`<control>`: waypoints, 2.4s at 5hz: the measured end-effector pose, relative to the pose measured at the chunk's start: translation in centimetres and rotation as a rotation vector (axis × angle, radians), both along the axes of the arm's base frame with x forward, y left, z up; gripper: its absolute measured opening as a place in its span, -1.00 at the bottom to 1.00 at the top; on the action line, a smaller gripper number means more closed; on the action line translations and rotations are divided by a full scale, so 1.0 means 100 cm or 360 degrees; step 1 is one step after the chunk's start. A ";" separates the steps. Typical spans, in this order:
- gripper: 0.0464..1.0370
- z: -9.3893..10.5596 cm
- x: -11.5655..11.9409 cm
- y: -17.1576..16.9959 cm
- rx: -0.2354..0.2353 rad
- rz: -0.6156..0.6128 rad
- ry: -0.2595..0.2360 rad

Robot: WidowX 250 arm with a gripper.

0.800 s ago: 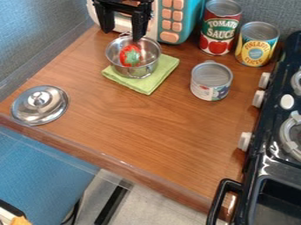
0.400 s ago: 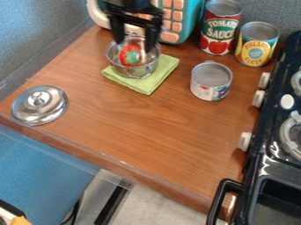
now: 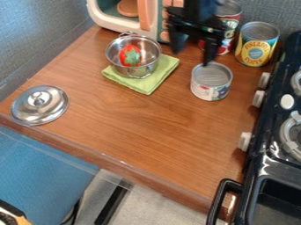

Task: Move the can to the left side of the pan

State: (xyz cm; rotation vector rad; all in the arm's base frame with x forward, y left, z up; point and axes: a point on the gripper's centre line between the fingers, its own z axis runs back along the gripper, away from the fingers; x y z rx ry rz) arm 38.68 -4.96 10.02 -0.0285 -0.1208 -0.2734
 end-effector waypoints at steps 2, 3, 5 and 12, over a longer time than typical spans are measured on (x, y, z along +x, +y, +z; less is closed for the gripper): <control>0.93 -0.017 0.002 -0.043 -0.0032 -0.0129 -0.0063; 0.93 -0.020 -0.003 -0.045 -0.0047 -0.0186 -0.0007; 0.43 -0.049 0.017 -0.059 -0.0073 -0.0198 -0.0044; -0.97 -0.032 -0.001 -0.036 0.0012 -0.0206 -0.0018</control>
